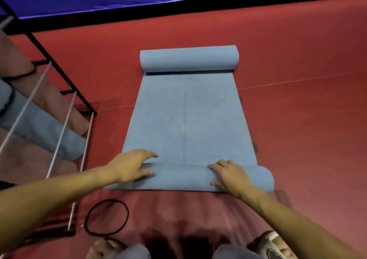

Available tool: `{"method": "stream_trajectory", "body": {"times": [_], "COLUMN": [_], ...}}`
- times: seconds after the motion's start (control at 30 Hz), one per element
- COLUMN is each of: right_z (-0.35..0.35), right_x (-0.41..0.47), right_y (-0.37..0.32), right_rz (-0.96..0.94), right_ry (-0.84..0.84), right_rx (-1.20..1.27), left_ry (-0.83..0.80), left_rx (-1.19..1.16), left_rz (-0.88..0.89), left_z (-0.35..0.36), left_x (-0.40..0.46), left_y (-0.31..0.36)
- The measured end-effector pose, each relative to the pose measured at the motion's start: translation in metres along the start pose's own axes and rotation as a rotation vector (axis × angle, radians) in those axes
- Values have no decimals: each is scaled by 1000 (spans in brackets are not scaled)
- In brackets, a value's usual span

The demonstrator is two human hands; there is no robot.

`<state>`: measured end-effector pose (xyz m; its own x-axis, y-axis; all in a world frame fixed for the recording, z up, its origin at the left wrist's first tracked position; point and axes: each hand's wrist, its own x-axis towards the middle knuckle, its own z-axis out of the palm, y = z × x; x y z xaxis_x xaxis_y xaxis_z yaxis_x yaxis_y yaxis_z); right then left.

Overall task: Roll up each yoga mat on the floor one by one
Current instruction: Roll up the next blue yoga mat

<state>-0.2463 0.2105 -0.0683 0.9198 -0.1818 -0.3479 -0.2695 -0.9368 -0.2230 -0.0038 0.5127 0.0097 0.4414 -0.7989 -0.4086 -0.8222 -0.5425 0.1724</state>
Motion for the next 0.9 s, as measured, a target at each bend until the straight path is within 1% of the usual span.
{"method": "stream_trajectory", "body": {"times": [0.03, 0.1, 0.17, 0.23, 0.3, 0.37, 0.43, 0.53, 0.67, 0.73, 0.8, 0.9], "right_z": [10, 30, 48, 64, 78, 92, 101, 107, 103, 104, 107, 123], "right_x": [-6, -18, -30, -43, -53, -62, -69, -75, -70, -70, -74, -81], "right_y": [3, 4, -1, -8, -12, -12, -11, -17, -28, -31, -33, -33], "right_rz": [-11, -25, -59, -110, -121, -121, -137, -177, -75, -53, -59, -47], "right_ry": [38, 137, 221, 264, 281, 308, 327, 359, 292, 278, 280, 335], "right_rx": [12, 49, 82, 77, 78, 70, -14, -126, -78, -72, -106, -97], "left_ry": [69, 179, 276, 341, 381, 392, 401, 456, 432, 401, 394, 423], "left_rx": [28, -2, -11, 79, 106, 88, 53, 6, 51, 78, 71, -20], "left_rz": [12, 19, 16, 34, 56, 53, 29, -31, 23, 13, -14, -52], "left_z": [26, 72, 103, 125, 146, 164, 176, 180, 177, 179, 182, 188], "left_x": [-3, -7, -11, -16, -25, -35, -44, -50, -43, -45, -49, -51], "left_y": [-1, -3, -5, -5, 2, 9, 15, 28, 39, 40, 42, 46]}}
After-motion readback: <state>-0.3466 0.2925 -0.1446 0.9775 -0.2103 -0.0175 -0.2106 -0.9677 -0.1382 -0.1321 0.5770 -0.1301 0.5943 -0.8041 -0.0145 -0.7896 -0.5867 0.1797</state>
